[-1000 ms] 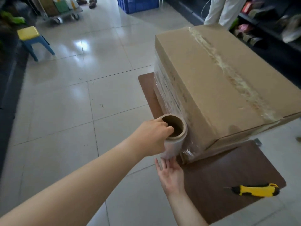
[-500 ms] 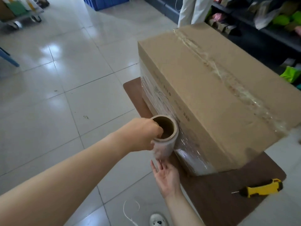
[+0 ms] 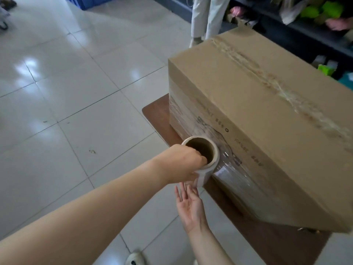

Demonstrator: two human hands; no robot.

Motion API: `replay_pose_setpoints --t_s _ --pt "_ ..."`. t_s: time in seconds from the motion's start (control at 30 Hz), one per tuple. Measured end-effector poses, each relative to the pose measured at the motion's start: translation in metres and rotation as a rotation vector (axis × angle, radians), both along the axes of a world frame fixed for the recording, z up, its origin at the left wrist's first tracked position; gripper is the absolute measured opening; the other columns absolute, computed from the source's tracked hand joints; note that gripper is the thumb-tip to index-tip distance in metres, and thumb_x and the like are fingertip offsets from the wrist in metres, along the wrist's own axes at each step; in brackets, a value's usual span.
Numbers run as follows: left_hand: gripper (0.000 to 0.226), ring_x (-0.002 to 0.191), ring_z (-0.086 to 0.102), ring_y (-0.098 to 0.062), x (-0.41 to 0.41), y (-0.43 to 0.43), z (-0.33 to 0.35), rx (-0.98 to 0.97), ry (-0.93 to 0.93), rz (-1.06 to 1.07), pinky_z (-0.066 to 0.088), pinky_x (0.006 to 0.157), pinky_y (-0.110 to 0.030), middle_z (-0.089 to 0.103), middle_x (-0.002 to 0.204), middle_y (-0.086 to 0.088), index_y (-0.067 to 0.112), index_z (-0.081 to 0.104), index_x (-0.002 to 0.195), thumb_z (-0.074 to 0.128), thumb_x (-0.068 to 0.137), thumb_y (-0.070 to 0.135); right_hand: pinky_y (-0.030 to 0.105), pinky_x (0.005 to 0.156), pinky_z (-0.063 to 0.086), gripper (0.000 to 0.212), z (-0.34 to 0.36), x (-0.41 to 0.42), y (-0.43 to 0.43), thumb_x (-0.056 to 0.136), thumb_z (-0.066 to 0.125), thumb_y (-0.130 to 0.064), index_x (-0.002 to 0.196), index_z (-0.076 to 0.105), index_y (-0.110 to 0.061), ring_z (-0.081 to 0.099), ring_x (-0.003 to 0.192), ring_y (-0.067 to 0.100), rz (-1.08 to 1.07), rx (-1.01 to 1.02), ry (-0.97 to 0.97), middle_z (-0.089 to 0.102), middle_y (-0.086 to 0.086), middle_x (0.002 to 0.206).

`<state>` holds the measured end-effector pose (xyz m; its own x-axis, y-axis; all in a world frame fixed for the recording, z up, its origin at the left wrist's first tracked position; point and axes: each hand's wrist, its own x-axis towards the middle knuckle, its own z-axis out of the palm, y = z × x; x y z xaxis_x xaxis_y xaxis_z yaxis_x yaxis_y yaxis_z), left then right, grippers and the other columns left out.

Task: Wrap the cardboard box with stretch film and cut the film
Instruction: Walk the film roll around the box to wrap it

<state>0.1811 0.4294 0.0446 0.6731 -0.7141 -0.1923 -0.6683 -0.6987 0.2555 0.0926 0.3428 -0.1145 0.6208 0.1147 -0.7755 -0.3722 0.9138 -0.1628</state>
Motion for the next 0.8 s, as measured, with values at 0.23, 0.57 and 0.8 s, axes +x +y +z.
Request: replay_pose_setpoints --t_s 0.23,0.57,0.8 --pt "0.026 0.087 0.062 -0.015 0.033 0.037 0.004 0.031 -0.097 -0.201 0.049 0.078 -0.023 0.067 0.099 0.003 0.018 0.063 0.111 0.065 0.085 0.023 0.05 0.113 0.03 0.042 0.014 0.016 0.019 0.1 0.04 -0.014 0.142 0.042 -0.009 0.03 0.143 0.027 -0.228 -0.005 0.069 0.036 0.012 0.152" --pt "0.027 0.089 0.053 -0.021 0.086 0.067 -0.007 0.114 -0.159 -0.351 0.048 0.081 -0.031 0.062 0.094 -0.001 0.014 0.057 0.108 0.056 0.082 0.006 0.043 0.101 0.039 0.039 0.016 0.053 0.057 0.099 0.047 -0.023 0.137 0.05 -0.012 0.038 0.138 0.023 -0.236 -0.048 -0.001 0.05 0.008 0.141" --pt "0.029 0.074 0.054 -0.012 0.084 0.065 -0.009 -0.01 0.001 -0.172 0.042 0.069 -0.02 0.06 0.088 0.008 0.019 0.057 0.107 0.059 0.087 0.04 0.042 0.113 0.029 0.039 0.012 0.07 0.08 0.1 0.041 -0.011 0.138 0.047 -0.014 0.03 0.142 0.024 -0.169 -0.045 0.004 0.04 0.008 0.151"
